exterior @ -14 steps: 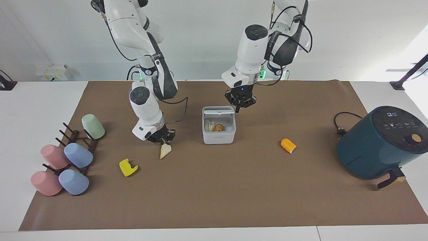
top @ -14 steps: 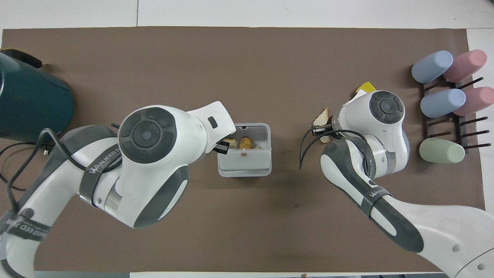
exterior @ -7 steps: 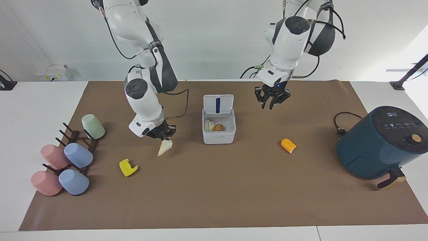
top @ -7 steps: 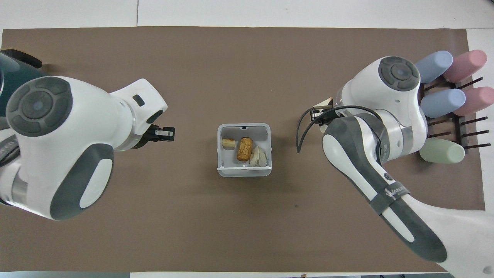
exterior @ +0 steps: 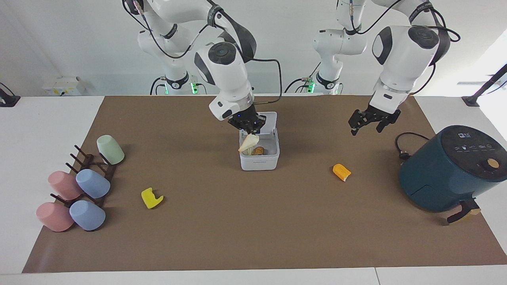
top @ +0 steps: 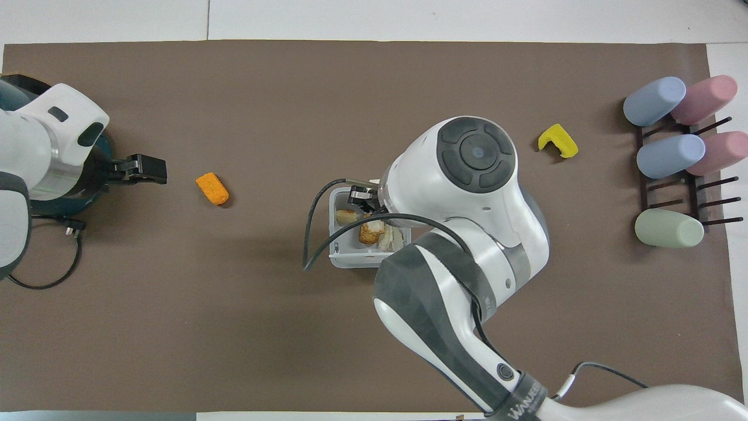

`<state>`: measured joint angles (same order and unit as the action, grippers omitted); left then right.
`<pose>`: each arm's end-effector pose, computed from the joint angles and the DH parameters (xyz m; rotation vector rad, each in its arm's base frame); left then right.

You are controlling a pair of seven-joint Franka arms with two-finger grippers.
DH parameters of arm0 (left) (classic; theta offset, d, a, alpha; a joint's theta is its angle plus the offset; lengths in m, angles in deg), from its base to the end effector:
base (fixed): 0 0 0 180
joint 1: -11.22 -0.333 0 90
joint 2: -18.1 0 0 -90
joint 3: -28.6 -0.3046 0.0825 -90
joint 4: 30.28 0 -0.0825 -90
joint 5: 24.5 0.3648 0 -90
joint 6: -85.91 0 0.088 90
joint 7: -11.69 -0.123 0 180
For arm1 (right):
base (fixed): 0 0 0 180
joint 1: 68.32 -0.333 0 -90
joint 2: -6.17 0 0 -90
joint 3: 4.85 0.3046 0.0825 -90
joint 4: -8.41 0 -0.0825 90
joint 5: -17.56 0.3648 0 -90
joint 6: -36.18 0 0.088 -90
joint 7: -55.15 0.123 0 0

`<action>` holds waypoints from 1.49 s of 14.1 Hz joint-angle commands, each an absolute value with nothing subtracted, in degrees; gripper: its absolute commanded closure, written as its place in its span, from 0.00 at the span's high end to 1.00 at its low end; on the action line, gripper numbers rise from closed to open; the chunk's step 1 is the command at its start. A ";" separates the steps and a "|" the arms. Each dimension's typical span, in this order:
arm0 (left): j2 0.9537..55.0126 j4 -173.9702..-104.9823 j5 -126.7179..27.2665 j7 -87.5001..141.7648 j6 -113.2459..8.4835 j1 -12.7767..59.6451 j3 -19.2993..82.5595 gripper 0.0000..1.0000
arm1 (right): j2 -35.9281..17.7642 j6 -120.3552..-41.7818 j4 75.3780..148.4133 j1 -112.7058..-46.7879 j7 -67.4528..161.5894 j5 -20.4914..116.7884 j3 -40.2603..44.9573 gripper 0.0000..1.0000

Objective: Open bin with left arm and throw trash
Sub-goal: 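Drop the sandwich into the bin with the right gripper while the left gripper withdraws, then grasp the orange block with the left gripper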

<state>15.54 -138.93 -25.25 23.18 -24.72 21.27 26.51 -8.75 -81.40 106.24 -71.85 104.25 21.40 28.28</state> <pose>0.5343 -0.0756 0.5035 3.1105 0.1023 0.1178 0.5104 0.3527 0.4510 -2.8823 0.3900 0.0667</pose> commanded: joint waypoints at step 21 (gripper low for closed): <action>32.78 -146.47 -24.24 51.33 -45.84 26.33 27.02 0.00 | -7.63 -86.72 107.39 -70.08 100.15 21.43 24.97 0.75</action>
<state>34.82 -145.42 -25.25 49.77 -45.82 24.90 27.73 -8.26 -90.89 109.90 -71.23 110.89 21.11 28.33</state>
